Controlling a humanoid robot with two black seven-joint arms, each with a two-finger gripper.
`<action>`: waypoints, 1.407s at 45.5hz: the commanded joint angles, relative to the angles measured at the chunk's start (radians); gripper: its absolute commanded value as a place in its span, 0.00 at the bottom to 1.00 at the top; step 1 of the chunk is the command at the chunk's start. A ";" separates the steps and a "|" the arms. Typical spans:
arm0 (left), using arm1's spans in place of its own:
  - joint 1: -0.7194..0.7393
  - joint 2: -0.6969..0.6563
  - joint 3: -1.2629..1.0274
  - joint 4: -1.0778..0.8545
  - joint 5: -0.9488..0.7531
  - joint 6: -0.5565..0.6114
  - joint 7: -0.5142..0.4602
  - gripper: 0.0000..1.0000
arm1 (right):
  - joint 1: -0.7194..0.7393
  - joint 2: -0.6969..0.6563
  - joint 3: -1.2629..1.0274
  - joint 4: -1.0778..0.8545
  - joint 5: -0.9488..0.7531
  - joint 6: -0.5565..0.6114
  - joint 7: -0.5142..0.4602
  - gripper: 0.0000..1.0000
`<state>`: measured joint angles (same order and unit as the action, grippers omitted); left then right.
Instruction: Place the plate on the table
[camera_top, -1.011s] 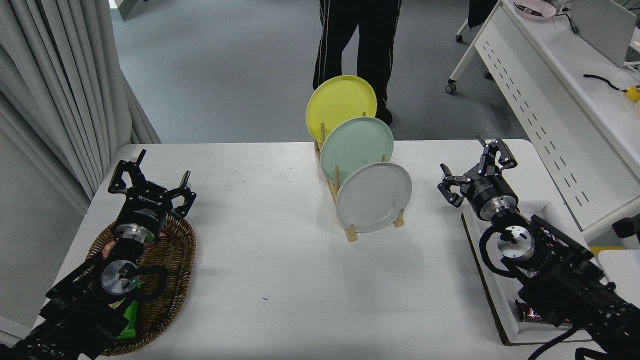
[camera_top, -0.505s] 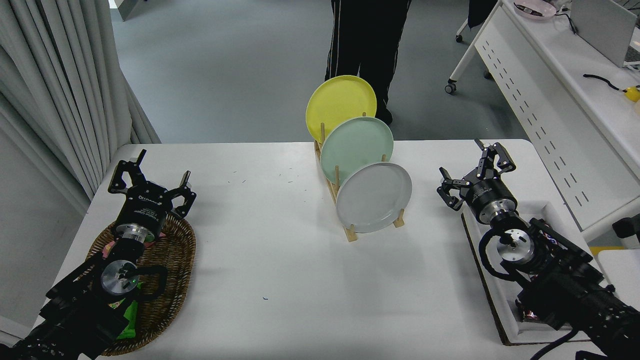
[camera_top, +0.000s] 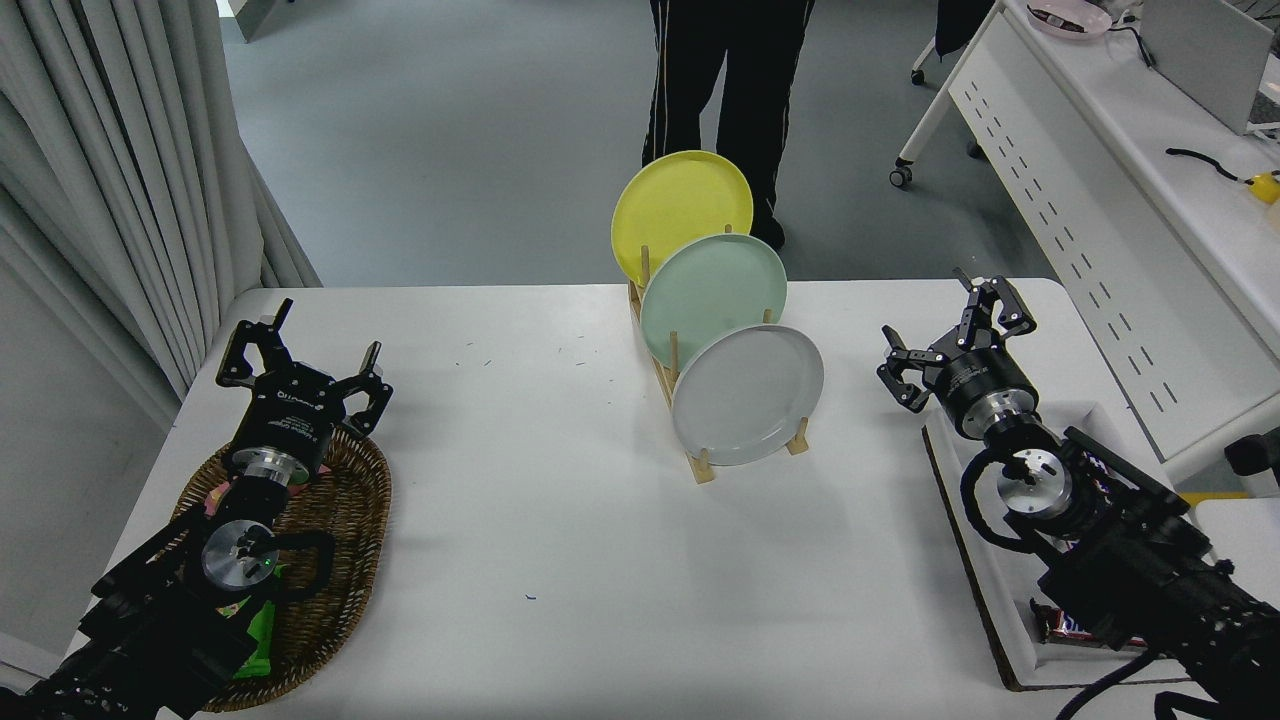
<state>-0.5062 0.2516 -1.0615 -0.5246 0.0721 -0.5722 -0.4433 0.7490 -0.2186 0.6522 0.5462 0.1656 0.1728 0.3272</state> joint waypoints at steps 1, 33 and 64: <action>0.000 0.000 0.000 0.000 0.000 0.000 0.000 1.00 | 0.065 -0.057 -0.218 0.032 0.175 -0.006 -0.004 0.99; 0.000 0.000 0.000 0.000 0.000 0.000 0.000 1.00 | 0.460 -0.352 -0.914 0.482 0.528 -0.101 -0.005 1.00; 0.000 0.000 0.000 0.000 0.000 0.000 0.000 1.00 | 0.578 -0.188 -1.004 0.502 0.528 -0.139 -0.244 0.99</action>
<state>-0.5062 0.2516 -1.0615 -0.5246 0.0721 -0.5722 -0.4433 1.3108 -0.4461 -0.3659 1.0505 0.7323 0.0564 0.1817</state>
